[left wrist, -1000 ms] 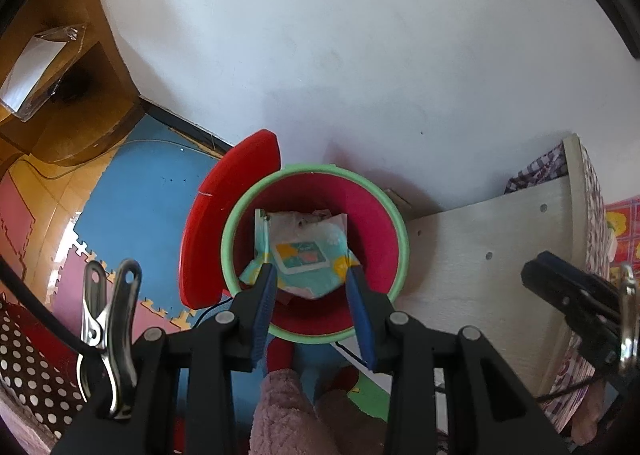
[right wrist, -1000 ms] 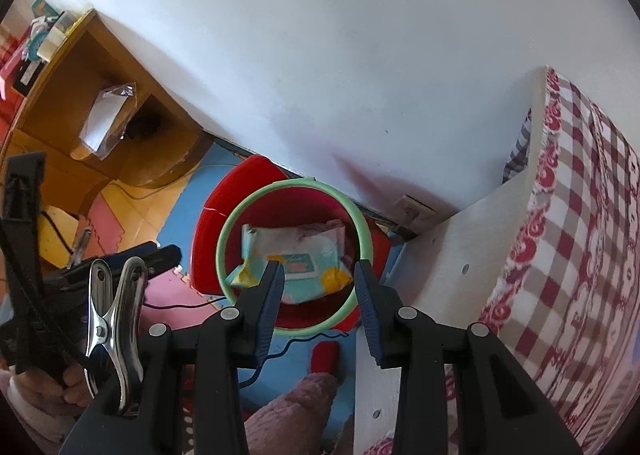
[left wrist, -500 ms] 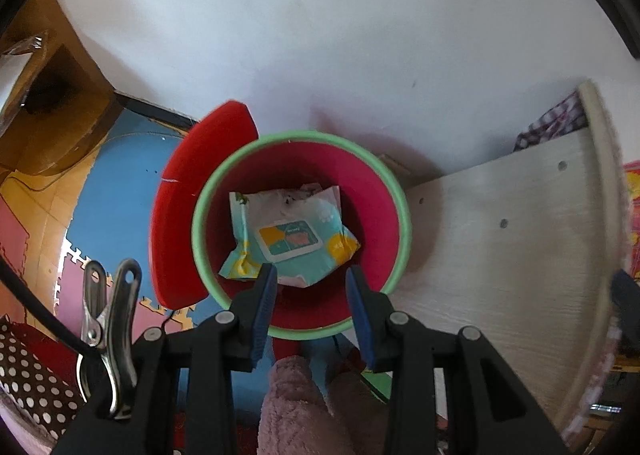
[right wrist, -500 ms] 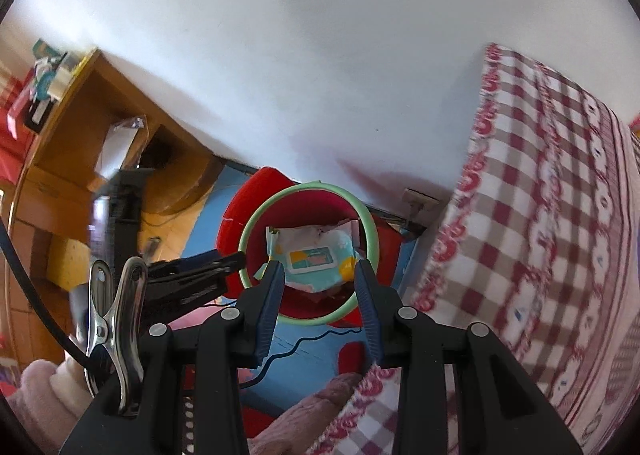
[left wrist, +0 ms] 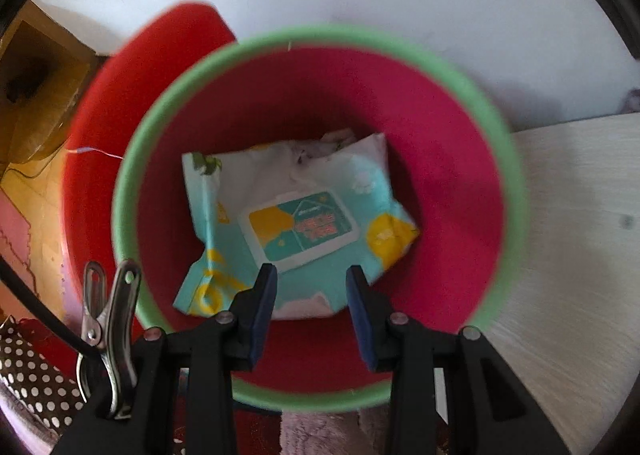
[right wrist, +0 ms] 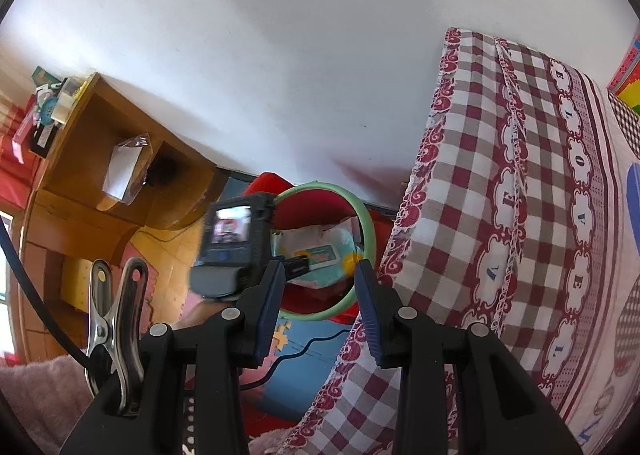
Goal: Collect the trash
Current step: 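Lower the left gripper into the red bucket toward the pack, then raise it, then move both grippers back over the bed toward the white bubble-wrap roll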
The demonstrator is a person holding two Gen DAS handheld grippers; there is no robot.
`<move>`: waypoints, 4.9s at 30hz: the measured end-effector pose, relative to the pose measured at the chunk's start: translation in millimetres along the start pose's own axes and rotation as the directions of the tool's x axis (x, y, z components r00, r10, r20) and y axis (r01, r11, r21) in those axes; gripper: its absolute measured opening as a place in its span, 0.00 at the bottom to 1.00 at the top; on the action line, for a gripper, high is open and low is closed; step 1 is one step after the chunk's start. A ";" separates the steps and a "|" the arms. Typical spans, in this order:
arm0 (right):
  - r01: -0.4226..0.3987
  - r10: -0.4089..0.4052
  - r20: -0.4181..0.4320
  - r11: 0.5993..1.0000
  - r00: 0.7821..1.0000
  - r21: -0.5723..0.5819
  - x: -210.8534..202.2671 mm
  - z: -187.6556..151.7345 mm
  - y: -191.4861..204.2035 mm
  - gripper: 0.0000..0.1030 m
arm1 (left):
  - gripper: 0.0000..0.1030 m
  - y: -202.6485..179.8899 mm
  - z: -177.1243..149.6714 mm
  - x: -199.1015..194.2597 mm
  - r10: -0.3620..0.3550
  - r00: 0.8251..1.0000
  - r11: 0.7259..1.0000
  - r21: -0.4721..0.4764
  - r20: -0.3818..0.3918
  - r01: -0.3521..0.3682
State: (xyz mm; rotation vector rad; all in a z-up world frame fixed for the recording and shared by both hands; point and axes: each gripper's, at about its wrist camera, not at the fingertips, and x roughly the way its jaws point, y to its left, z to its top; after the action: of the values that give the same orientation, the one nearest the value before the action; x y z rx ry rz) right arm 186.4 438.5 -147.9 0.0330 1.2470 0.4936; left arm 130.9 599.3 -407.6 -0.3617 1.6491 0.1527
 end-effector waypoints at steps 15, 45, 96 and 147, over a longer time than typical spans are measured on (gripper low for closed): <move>-0.015 0.012 0.077 0.999 0.997 0.047 -31.6 -4.6 -15.1 0.37 | 0.46 10.9 30.1 85.5 0.161 0.974 0.987 0.012 -0.161 -0.161; -0.126 0.116 0.158 0.990 0.981 0.057 -95.9 -39.0 -20.8 0.37 | 0.46 26.7 -54.6 -79.8 -0.008 0.994 0.998 -0.063 0.109 0.015; -0.229 0.181 0.441 0.972 0.879 0.058 -335.4 -249.0 -119.8 0.37 | 0.46 -207.9 -330.0 -408.0 -0.184 0.826 0.970 0.233 0.533 0.066; -0.103 0.029 0.322 0.972 0.946 0.213 -301.4 -148.2 -396.4 0.37 | 0.55 -495.2 -148.4 -317.9 -0.198 0.847 0.956 0.290 0.494 0.055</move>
State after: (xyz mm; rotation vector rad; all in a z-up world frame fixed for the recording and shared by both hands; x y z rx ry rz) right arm 117.6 -65.1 -40.7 0.3384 0.9814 0.3831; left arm 173.8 133.7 -20.7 -0.1984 1.0829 -0.0716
